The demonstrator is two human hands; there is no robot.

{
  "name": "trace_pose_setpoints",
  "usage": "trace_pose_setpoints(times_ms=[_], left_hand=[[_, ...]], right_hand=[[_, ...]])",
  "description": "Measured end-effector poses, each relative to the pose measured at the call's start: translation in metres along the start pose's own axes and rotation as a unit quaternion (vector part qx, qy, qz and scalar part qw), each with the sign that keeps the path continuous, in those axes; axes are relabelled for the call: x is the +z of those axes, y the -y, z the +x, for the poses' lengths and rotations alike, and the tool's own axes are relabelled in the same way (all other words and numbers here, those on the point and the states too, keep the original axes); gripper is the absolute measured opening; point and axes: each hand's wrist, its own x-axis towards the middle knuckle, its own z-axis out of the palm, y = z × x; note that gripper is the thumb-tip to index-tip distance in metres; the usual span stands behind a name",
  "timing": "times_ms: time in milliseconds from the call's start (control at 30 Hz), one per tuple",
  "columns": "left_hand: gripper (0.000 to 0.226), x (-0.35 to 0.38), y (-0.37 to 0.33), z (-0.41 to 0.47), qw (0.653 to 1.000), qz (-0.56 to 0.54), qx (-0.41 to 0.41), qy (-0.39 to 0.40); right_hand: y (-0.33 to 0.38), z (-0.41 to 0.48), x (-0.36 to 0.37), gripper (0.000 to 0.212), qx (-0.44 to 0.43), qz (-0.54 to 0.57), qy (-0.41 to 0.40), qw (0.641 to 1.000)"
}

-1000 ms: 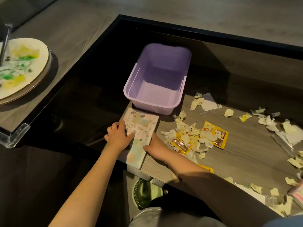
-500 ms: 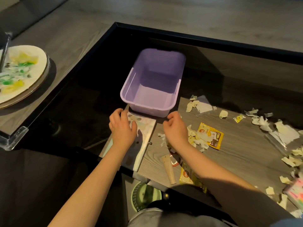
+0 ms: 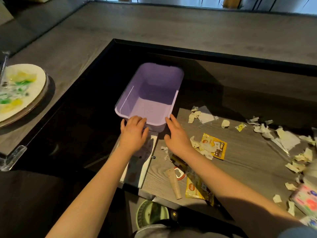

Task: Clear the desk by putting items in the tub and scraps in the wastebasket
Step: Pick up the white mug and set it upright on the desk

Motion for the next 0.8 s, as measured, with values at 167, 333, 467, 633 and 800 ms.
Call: trace_pose_setpoints(times_ms=[167,333,467,633,800], left_hand=[[0.042,0.001,-0.007,-0.010,0.999,-0.004,0.026,-0.046],[0.039,0.009,-0.047,-0.024,0.991,-0.052,0.104,-0.071],[0.042,0.029,-0.082,-0.031,0.982,-0.088,0.164,0.022],[0.037,0.058,-0.116,-0.041,0.967,-0.103,0.191,0.132],[0.046,0.068,-0.165,-0.040,0.955,-0.079,0.206,0.198]], right_hand=[[-0.001,-0.007,-0.009,0.062,0.010,0.056,-0.022,0.998],[-0.038,-0.029,-0.033,0.048,0.037,0.056,-0.075,0.995],[-0.082,-0.053,-0.050,0.037,0.106,0.031,-0.078,0.991],[-0.125,-0.090,-0.067,0.029,0.158,-0.002,-0.074,0.985],[-0.160,-0.129,-0.097,0.030,0.213,-0.054,-0.110,0.969]])
